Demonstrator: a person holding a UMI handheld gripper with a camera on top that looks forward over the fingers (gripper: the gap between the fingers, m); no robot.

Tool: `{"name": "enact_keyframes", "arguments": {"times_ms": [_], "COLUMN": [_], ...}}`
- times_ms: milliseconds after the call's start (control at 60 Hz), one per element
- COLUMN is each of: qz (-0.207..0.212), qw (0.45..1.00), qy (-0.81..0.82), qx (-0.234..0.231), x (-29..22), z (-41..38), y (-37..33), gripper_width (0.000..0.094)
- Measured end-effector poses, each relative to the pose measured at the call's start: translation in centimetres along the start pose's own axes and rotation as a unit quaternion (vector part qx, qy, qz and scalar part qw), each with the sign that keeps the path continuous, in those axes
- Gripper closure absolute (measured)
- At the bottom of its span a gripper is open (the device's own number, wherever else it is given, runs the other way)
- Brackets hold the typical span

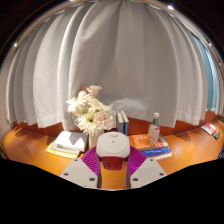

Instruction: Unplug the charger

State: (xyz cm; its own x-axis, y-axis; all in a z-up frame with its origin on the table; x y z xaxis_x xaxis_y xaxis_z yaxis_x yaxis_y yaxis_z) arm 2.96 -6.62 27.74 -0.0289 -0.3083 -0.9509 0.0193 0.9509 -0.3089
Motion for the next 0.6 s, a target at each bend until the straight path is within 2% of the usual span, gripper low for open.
{"name": "enact_keyframes", "arguments": {"times_ms": [100, 167, 233, 383, 517, 600], "qz": [0.057, 0.059, 0.048, -0.054, -0.128, -0.141], "qw": [0.997, 0.996, 0.997, 0.998, 0.991, 0.990], "qy": [-0.015, -0.014, 0.003, 0.010, -0.015, 0.016], "qx": [0.042, 0.063, 0.067, 0.044, 0.023, -0.002], "x": [-4.8, -4.6, -1.7, 7.2, 13.9, 16.0], "z": [5.7, 9.2, 11.7, 13.8, 13.1, 11.8], "y": [-1.3, -1.4, -0.7, 2.0, 3.6, 4.3], "gripper_width": [0.0609, 0.0581, 0.0579, 0.0561, 0.0561, 0.0556]}}
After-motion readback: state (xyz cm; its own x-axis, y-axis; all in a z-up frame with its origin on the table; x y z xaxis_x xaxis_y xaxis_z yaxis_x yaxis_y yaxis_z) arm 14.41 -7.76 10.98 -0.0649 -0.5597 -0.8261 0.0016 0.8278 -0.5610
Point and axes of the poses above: the point between the fingertips, and its own axes, seen from behind it with the camera up: z to the right, x down, y forward, the way the camera looks, the point moved 8 cm from there along -y, backward, against the way the camera looks, and after that the axes turned 2 degrees about x, right-handed, at the moved point
